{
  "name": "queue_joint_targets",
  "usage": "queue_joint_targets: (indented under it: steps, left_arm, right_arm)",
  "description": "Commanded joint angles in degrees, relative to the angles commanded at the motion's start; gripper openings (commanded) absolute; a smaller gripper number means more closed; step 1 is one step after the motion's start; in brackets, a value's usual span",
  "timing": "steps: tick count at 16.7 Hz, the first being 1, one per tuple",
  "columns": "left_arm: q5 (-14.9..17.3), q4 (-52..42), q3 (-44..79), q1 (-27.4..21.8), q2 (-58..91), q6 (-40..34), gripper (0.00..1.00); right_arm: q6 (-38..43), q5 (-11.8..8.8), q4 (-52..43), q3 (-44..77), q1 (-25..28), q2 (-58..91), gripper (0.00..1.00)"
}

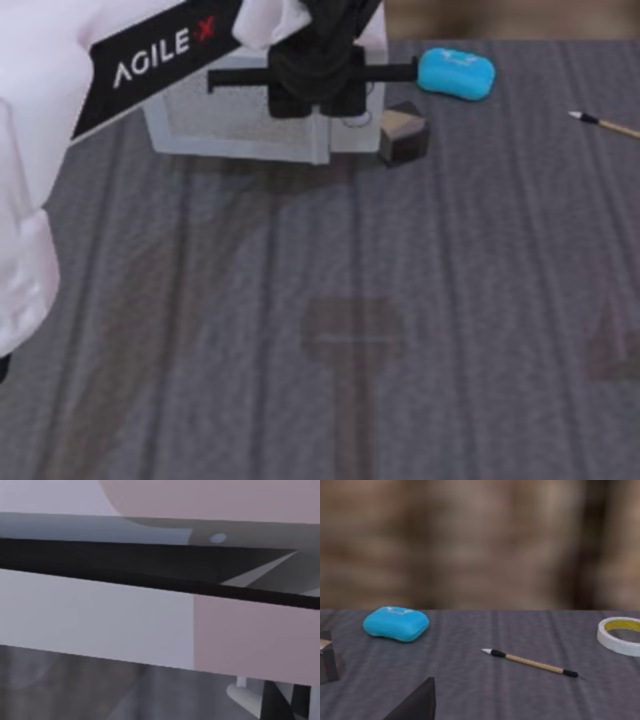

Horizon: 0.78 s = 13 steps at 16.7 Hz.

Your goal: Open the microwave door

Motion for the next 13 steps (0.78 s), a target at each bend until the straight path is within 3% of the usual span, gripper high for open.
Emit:
queue_joint_targets:
  steps: [13]
  left_arm:
    - [1.1,1.9,-3.8,-0.1,-2.0,2.0,0.00]
  right_arm:
    - [0.0,0.0,0.0,0.0,0.0,0.0,1.00]
